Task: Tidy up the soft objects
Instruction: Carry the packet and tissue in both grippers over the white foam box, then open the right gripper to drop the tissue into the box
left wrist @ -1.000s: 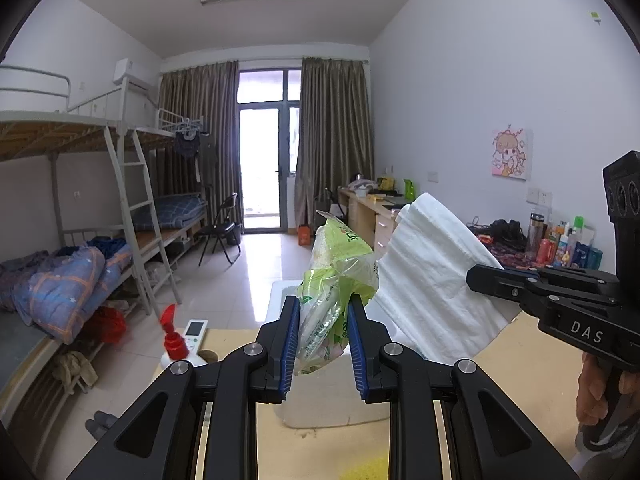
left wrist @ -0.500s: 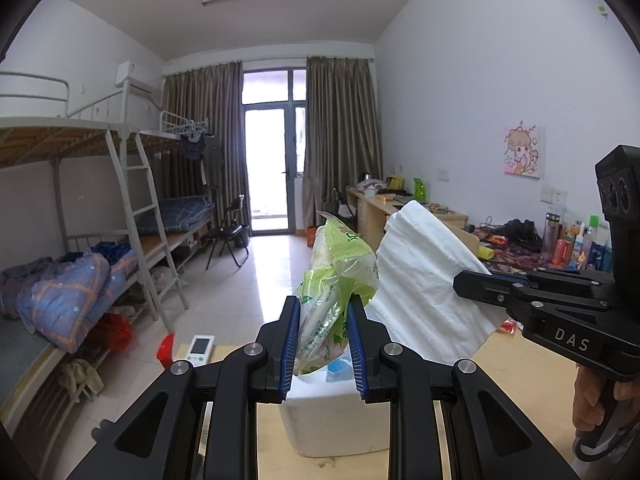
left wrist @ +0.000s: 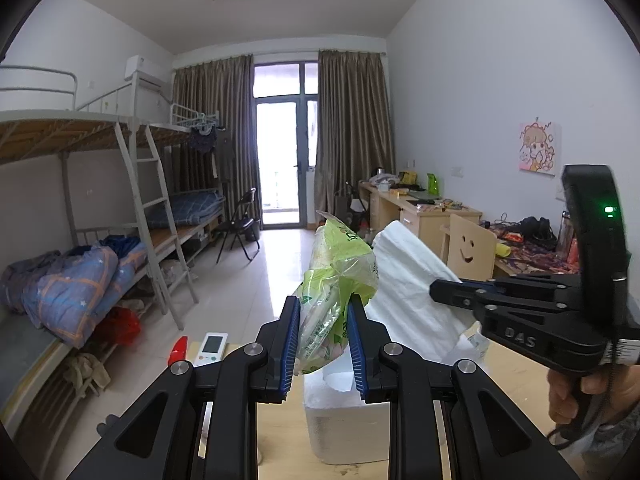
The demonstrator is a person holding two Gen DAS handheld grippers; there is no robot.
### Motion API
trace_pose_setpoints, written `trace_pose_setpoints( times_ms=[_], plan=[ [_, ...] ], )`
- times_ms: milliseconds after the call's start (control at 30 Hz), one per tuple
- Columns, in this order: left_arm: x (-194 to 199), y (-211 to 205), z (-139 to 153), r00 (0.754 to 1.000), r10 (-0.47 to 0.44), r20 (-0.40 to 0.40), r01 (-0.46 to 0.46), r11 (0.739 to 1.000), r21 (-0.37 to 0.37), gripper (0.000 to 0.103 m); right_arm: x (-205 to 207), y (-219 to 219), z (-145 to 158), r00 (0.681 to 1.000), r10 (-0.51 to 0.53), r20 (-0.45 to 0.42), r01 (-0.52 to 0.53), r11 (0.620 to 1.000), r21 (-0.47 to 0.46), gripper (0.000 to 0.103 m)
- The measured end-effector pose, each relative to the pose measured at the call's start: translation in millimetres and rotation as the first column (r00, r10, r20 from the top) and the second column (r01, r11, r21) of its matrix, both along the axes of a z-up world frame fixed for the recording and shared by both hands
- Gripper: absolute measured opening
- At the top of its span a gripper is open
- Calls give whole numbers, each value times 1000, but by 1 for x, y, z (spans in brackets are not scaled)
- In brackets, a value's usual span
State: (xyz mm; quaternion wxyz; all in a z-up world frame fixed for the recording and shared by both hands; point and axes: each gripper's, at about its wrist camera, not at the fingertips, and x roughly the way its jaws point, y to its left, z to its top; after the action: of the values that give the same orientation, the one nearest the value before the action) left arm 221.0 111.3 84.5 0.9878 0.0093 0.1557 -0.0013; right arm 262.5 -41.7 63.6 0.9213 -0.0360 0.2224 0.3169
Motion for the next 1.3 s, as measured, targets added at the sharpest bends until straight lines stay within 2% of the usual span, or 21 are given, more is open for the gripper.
trace_pose_setpoints(
  times_ms=[233, 300, 367, 467, 533, 733, 833, 967, 1167, 1300],
  plan=[
    [4, -1, -4, 1000, 2, -18, -2, 1000, -3, 25, 15, 9, -11, 999, -1, -44, 0, 1000, -31, 7],
    [7, 0, -5, 1000, 9, -22, -9, 1000, -5, 25, 17, 10, -15, 998, -3, -59, 1, 999, -42, 18],
    [9, 2, -5, 1000, 13, -25, -13, 1000, -10, 25, 20, 12, -15, 998, 0, -66, -3, 999, -36, 54],
    [12, 1, -5, 999, 17, -31, -17, 1000, -9, 25, 17, 9, -13, 998, 2, -57, -4, 1000, -26, 72],
    [13, 1, -5, 999, 21, -35, -22, 1000, -10, 25, 18, 10, -10, 999, -6, -50, 5, 1000, -23, 81],
    [13, -2, -4, 999, 24, -37, -24, 1000, -9, 25, 11, 8, -7, 998, 4, -59, -5, 1000, -16, 90],
    [13, -2, -4, 999, 24, -35, -24, 1000, -6, 25, 6, 7, -5, 999, -10, -31, 10, 1000, -13, 98],
    [12, -4, -3, 999, 30, -30, -30, 1000, -5, 25, 3, 4, 0, 1000, -24, -14, 24, 1000, -10, 102],
    [12, -9, -3, 999, 33, -20, -32, 999, 5, 25, -5, -4, 5, 998, -62, 22, 63, 998, -15, 103],
    [11, -11, -4, 1000, 23, -21, -22, 1000, 7, 25, -9, -11, 8, 998, -66, 12, 66, 998, -6, 103]
  ],
)
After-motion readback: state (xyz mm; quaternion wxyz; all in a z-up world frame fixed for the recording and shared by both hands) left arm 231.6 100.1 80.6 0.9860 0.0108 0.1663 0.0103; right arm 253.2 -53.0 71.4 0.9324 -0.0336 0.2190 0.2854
